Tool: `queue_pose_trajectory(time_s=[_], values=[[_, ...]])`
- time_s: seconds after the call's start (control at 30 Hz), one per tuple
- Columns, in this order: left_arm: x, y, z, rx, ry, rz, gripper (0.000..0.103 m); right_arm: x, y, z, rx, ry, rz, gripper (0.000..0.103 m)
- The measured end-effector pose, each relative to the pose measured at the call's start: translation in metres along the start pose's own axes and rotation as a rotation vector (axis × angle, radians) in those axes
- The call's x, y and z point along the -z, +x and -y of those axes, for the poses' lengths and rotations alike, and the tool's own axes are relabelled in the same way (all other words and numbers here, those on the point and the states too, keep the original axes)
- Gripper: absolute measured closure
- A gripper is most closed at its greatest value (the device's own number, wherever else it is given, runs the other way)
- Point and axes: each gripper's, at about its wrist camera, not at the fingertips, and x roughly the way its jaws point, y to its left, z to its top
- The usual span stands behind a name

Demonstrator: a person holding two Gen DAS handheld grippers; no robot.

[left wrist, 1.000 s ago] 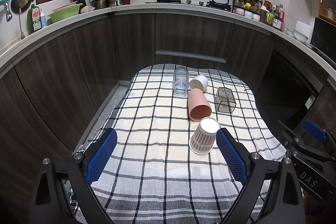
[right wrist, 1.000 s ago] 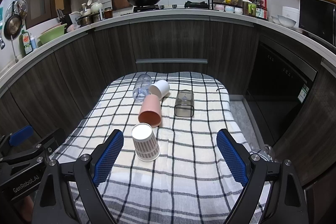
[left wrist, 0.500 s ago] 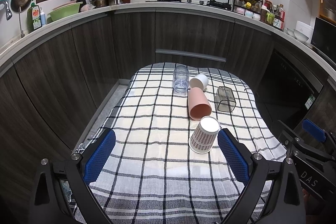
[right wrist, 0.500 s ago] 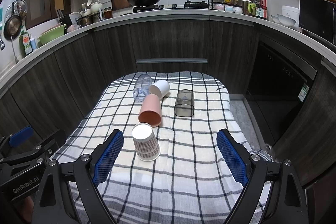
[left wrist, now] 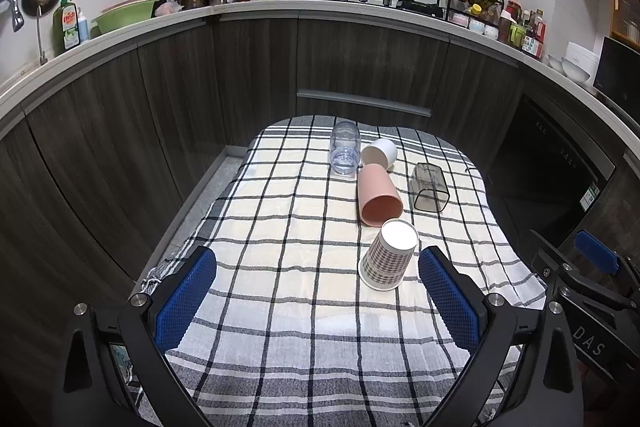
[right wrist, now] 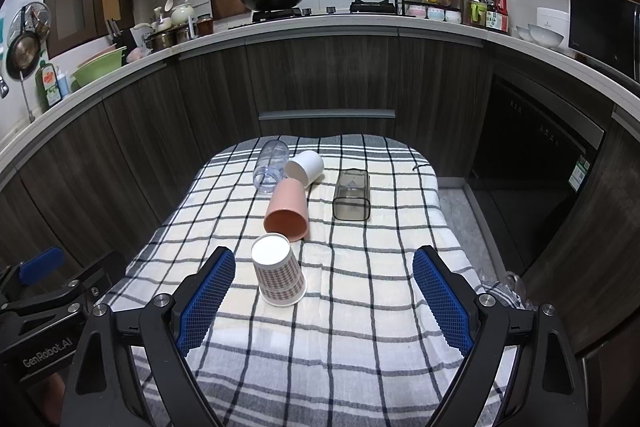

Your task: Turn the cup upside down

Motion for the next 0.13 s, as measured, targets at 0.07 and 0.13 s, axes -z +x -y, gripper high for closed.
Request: queue_pose_trajectory(time_s=[0.07,0.13], values=[[0.0002,0.0002,0.0002,-0.001,0.001,-0.002,0.0,0.0002,-0.0011,-0.0002,-0.001,0.001,-0.001,0.012],[0.0002,0.0013,-0.0003,0.0,-0.001,-0.011,0.0,-0.0001,-0.0001,0.0005,-0.001,-0.001,0.0,0.012]])
